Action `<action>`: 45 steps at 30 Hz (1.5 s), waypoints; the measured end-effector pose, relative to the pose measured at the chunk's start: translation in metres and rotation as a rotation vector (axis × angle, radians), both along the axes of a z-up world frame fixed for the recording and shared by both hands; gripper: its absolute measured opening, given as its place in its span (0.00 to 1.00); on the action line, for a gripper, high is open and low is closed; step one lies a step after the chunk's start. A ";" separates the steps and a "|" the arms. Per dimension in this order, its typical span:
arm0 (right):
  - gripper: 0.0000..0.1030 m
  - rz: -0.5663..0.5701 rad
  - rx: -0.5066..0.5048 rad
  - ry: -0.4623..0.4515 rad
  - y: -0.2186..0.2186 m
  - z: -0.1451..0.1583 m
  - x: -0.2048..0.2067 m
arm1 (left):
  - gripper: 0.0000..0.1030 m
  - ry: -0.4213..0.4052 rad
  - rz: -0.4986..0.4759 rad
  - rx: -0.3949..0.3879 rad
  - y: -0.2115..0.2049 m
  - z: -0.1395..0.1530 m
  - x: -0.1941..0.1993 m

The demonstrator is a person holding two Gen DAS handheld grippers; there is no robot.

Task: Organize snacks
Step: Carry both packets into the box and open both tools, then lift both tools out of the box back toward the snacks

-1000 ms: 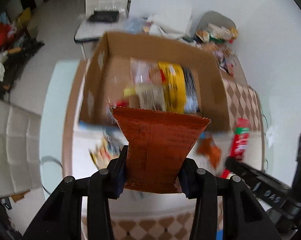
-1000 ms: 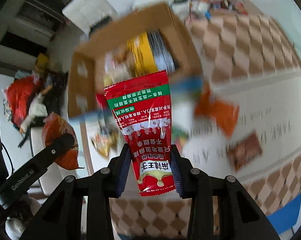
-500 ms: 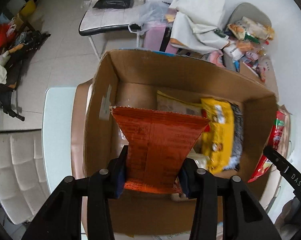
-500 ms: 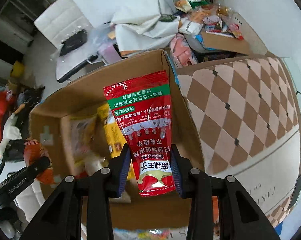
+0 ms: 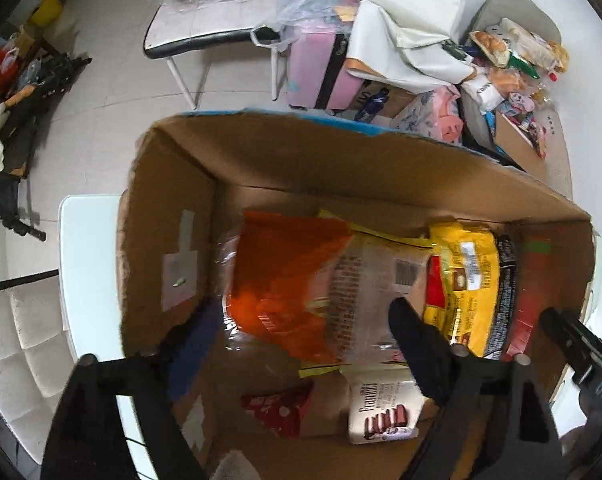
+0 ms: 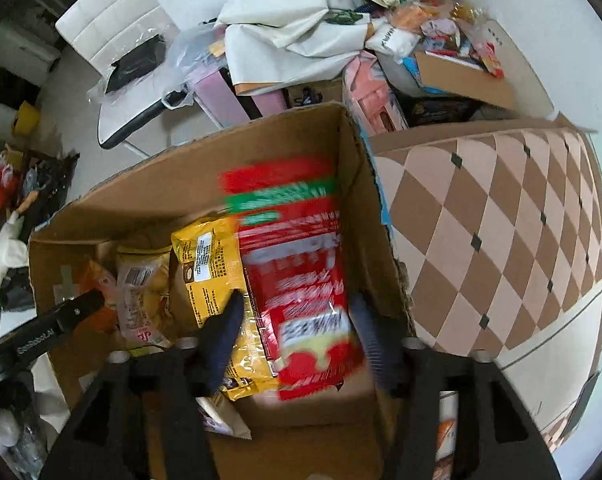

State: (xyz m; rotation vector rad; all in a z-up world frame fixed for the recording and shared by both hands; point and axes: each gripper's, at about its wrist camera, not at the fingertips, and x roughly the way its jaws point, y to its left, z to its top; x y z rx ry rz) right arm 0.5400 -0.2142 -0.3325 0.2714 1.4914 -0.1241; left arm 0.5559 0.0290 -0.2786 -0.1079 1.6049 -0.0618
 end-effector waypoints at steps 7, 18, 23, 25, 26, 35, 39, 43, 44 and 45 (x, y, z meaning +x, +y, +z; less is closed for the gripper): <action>0.81 0.033 0.004 -0.005 0.010 -0.001 0.000 | 0.84 -0.036 -0.020 -0.007 -0.007 0.013 -0.001; 0.82 0.071 -0.014 -0.045 0.024 0.013 -0.033 | 0.85 -0.170 -0.028 0.034 -0.005 0.049 -0.038; 0.82 0.081 -0.024 -0.083 0.026 0.026 -0.055 | 0.84 -0.246 -0.014 0.038 -0.004 0.071 -0.068; 0.82 0.093 -0.032 -0.109 0.028 0.037 -0.066 | 0.84 -0.281 -0.013 0.047 -0.006 0.081 -0.079; 0.82 0.098 -0.035 -0.120 0.029 0.041 -0.070 | 0.84 -0.305 -0.013 0.052 -0.006 0.088 -0.086; 0.90 0.133 -0.090 -0.256 0.034 0.094 -0.126 | 0.84 -0.450 -0.017 0.067 -0.010 0.142 -0.142; 0.90 0.146 -0.100 -0.292 0.035 0.113 -0.152 | 0.84 -0.505 -0.028 0.074 -0.012 0.165 -0.169; 0.90 0.149 -0.092 -0.322 0.036 0.132 -0.178 | 0.84 -0.537 -0.031 0.080 -0.011 0.180 -0.193; 0.90 0.150 -0.093 -0.331 0.036 0.136 -0.183 | 0.84 -0.539 -0.029 0.077 -0.011 0.182 -0.198; 0.90 0.149 -0.096 -0.343 0.036 0.142 -0.190 | 0.84 -0.540 -0.024 0.069 -0.010 0.186 -0.205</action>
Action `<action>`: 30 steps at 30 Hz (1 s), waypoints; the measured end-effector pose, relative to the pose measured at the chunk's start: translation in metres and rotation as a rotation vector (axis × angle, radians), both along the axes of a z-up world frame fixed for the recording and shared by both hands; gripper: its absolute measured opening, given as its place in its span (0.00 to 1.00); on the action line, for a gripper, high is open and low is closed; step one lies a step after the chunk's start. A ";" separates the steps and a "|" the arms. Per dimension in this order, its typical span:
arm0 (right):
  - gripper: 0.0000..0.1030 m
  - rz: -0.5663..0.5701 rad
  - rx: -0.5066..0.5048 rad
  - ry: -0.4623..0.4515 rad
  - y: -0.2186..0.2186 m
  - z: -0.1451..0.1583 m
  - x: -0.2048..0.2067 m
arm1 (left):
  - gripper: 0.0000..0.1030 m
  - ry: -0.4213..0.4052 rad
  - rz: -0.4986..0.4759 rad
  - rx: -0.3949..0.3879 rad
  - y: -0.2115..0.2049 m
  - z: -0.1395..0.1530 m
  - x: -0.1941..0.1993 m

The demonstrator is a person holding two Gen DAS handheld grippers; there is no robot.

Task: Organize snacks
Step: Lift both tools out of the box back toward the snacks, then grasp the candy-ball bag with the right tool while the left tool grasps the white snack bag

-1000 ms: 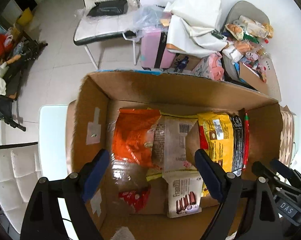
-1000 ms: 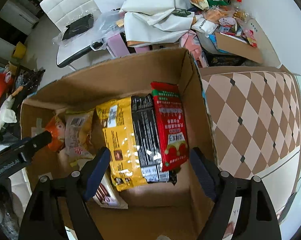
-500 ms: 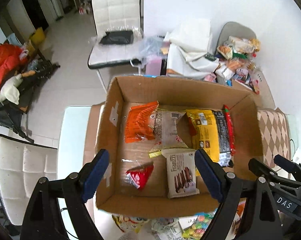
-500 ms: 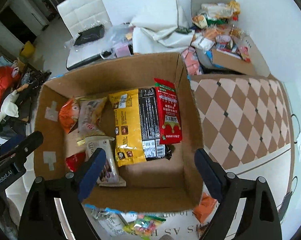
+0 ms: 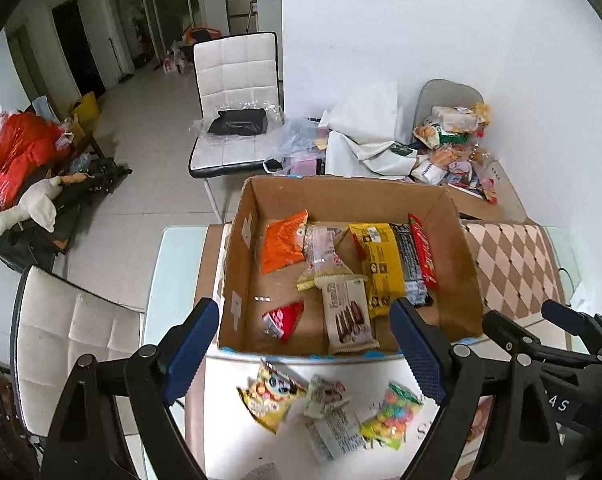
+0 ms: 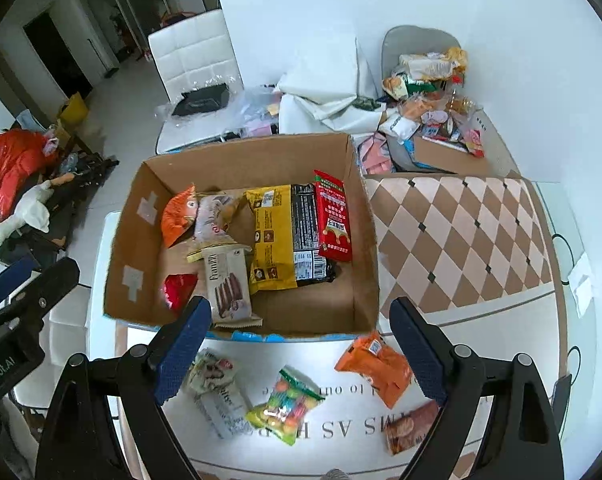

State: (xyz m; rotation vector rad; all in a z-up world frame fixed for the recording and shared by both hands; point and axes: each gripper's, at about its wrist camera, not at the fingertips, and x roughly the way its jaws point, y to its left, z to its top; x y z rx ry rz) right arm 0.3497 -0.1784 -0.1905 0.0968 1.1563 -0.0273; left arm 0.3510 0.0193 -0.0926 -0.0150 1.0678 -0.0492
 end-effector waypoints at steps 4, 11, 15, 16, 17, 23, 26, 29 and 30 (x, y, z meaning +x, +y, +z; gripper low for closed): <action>0.90 0.003 0.024 -0.021 -0.002 0.017 -0.022 | 0.84 -0.011 0.009 -0.022 0.002 0.015 -0.021; 0.92 0.000 0.091 0.013 -0.002 0.019 -0.060 | 0.84 0.015 0.036 -0.028 0.010 0.012 -0.054; 0.92 -0.055 0.154 0.129 -0.010 -0.025 -0.072 | 0.84 0.165 0.084 -0.034 0.018 -0.038 -0.064; 0.92 -0.073 0.167 0.157 -0.013 -0.038 -0.073 | 0.84 0.204 0.098 -0.042 0.021 -0.053 -0.065; 0.92 -0.092 0.178 0.187 -0.015 -0.053 -0.073 | 0.84 0.260 0.116 -0.056 0.023 -0.074 -0.066; 0.90 -0.215 0.261 0.411 -0.028 -0.160 -0.068 | 0.84 0.525 0.201 -0.135 0.028 -0.176 -0.073; 0.87 -0.255 0.302 0.488 -0.025 -0.201 -0.068 | 0.84 0.587 0.228 -0.154 0.029 -0.203 -0.075; 0.83 -0.276 0.314 0.537 -0.016 -0.229 -0.067 | 0.84 0.621 0.242 -0.167 0.027 -0.217 -0.075; 0.83 -0.275 0.313 0.546 -0.014 -0.234 -0.066 | 0.84 0.625 0.244 -0.167 0.026 -0.219 -0.075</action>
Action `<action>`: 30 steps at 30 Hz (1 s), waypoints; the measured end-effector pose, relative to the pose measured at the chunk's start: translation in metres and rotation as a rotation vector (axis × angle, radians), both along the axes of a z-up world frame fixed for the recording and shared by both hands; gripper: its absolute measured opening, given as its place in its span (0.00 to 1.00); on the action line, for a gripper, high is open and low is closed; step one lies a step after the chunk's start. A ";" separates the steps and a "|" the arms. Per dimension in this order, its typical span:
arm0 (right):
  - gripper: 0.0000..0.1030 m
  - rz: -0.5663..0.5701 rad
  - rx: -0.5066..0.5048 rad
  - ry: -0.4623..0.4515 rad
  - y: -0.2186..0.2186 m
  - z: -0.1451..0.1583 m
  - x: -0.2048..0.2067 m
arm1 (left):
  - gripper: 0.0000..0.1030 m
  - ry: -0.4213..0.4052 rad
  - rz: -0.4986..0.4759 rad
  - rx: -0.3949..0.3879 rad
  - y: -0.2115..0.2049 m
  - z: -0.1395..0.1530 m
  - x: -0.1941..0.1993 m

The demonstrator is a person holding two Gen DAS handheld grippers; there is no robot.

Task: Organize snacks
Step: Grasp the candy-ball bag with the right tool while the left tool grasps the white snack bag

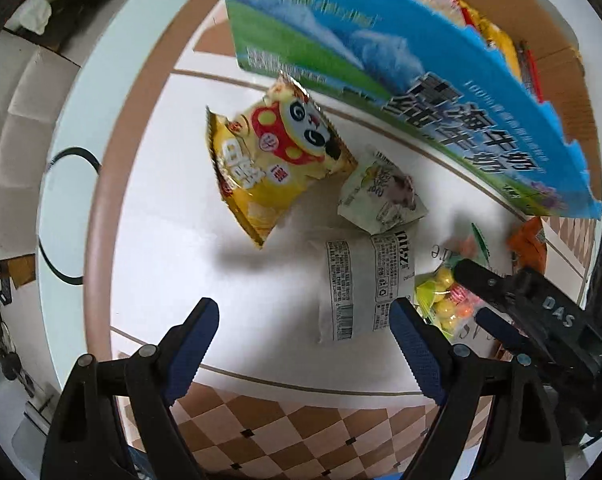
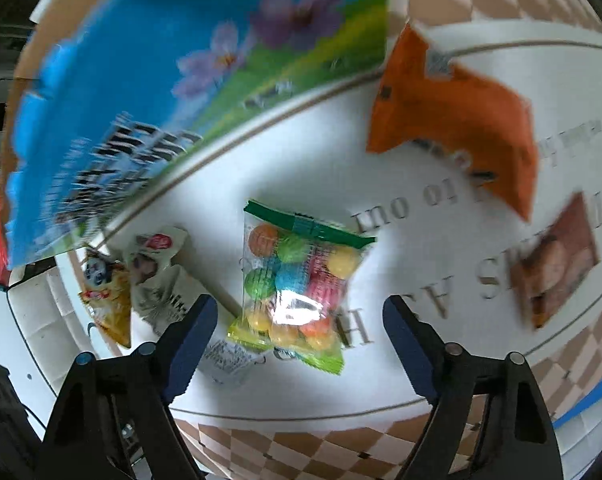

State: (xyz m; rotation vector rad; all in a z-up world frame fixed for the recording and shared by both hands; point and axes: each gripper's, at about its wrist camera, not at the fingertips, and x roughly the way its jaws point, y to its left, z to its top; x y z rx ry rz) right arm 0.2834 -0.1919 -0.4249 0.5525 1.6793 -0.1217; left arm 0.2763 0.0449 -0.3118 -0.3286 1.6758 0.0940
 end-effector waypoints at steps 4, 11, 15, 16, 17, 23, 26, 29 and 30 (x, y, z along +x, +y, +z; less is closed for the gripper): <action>0.61 0.040 -0.018 0.031 0.008 -0.011 0.000 | 0.84 0.025 0.002 -0.027 -0.011 -0.010 0.007; 0.54 0.179 -0.135 0.039 0.002 -0.005 -0.020 | 0.84 0.075 -0.056 -0.049 -0.050 -0.036 0.019; 0.61 0.152 -0.106 0.054 -0.009 -0.009 -0.029 | 0.84 0.105 -0.090 -0.025 -0.072 -0.057 0.022; 0.62 0.142 -0.100 0.055 -0.011 -0.011 -0.031 | 0.84 0.102 -0.090 -0.018 -0.074 -0.060 0.023; 0.62 0.136 -0.096 0.056 -0.012 -0.013 -0.032 | 0.80 0.091 -0.096 -0.006 -0.076 -0.060 0.023; 0.56 0.134 -0.120 0.048 -0.010 -0.018 -0.036 | 0.66 0.042 -0.184 0.062 -0.081 -0.056 0.001; 0.52 0.181 -0.139 0.045 0.002 -0.015 -0.040 | 0.66 0.048 -0.214 0.083 -0.078 -0.057 -0.024; 0.52 0.236 -0.140 0.061 0.008 -0.015 -0.058 | 0.66 0.069 -0.245 0.103 -0.072 -0.060 -0.053; 0.52 0.261 -0.142 0.069 0.010 -0.015 -0.068 | 0.66 0.082 -0.255 0.102 -0.071 -0.062 -0.064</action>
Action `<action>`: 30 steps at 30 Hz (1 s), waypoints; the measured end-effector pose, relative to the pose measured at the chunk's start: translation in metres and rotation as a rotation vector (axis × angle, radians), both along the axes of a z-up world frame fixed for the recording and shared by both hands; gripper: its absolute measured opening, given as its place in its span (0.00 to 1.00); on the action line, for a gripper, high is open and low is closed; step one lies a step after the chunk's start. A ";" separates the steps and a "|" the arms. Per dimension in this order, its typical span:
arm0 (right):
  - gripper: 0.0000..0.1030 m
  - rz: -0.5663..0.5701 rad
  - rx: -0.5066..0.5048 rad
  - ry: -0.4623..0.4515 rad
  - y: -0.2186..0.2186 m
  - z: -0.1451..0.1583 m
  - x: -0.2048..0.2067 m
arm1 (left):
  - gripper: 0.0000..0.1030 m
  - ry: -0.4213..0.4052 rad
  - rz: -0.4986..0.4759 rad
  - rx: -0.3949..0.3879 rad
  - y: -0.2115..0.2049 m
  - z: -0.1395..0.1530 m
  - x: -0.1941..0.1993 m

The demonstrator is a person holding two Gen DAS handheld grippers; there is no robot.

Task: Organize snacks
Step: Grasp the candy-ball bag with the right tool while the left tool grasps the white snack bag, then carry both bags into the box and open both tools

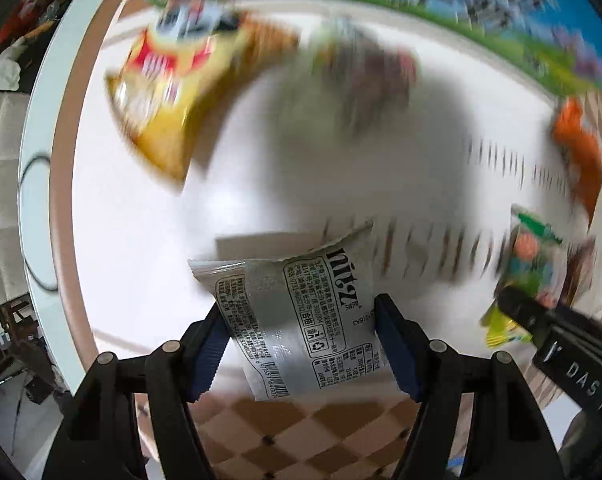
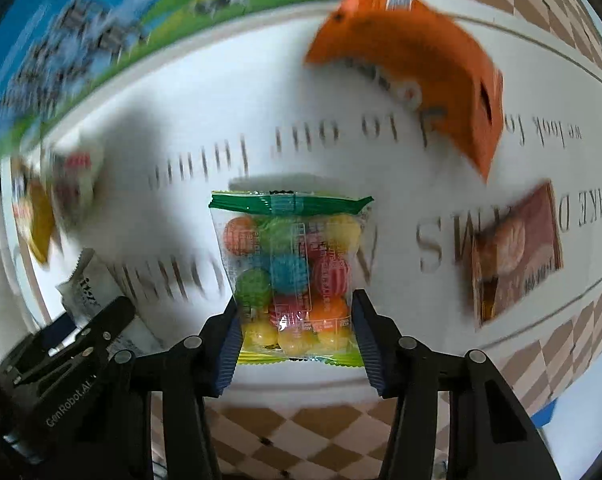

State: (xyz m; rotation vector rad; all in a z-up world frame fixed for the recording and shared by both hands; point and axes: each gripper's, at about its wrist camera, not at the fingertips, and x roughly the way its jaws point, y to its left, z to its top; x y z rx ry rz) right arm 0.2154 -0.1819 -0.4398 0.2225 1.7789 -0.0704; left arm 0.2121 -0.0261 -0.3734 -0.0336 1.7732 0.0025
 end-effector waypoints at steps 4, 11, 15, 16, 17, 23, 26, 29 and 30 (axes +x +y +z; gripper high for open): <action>0.52 0.055 -0.002 0.032 0.006 0.000 -0.034 | 0.67 0.022 -0.021 0.007 0.001 -0.005 -0.034; 0.52 0.051 0.010 0.060 0.011 0.000 -0.062 | 0.68 0.028 -0.005 -0.007 0.005 -0.013 -0.041; 0.54 0.039 0.005 0.061 0.008 0.001 -0.062 | 0.68 0.022 -0.023 0.011 0.006 -0.014 -0.039; 0.54 0.039 0.003 0.060 0.004 -0.001 -0.066 | 0.68 0.020 -0.024 0.013 0.012 -0.016 -0.035; 0.54 0.041 -0.001 0.059 0.004 -0.001 -0.067 | 0.67 0.017 -0.024 0.014 0.020 -0.017 -0.029; 0.49 0.058 -0.029 0.030 0.003 0.000 -0.054 | 0.66 -0.009 -0.035 0.016 0.019 0.009 -0.014; 0.48 0.046 -0.012 0.023 0.014 -0.002 -0.061 | 0.66 -0.051 -0.014 -0.017 0.019 0.032 -0.012; 0.48 0.040 0.021 -0.006 0.014 0.018 -0.058 | 0.66 -0.116 -0.012 -0.063 0.020 0.072 -0.001; 0.48 0.041 0.034 -0.023 0.014 0.029 -0.056 | 0.66 -0.143 -0.012 -0.079 0.020 0.088 0.004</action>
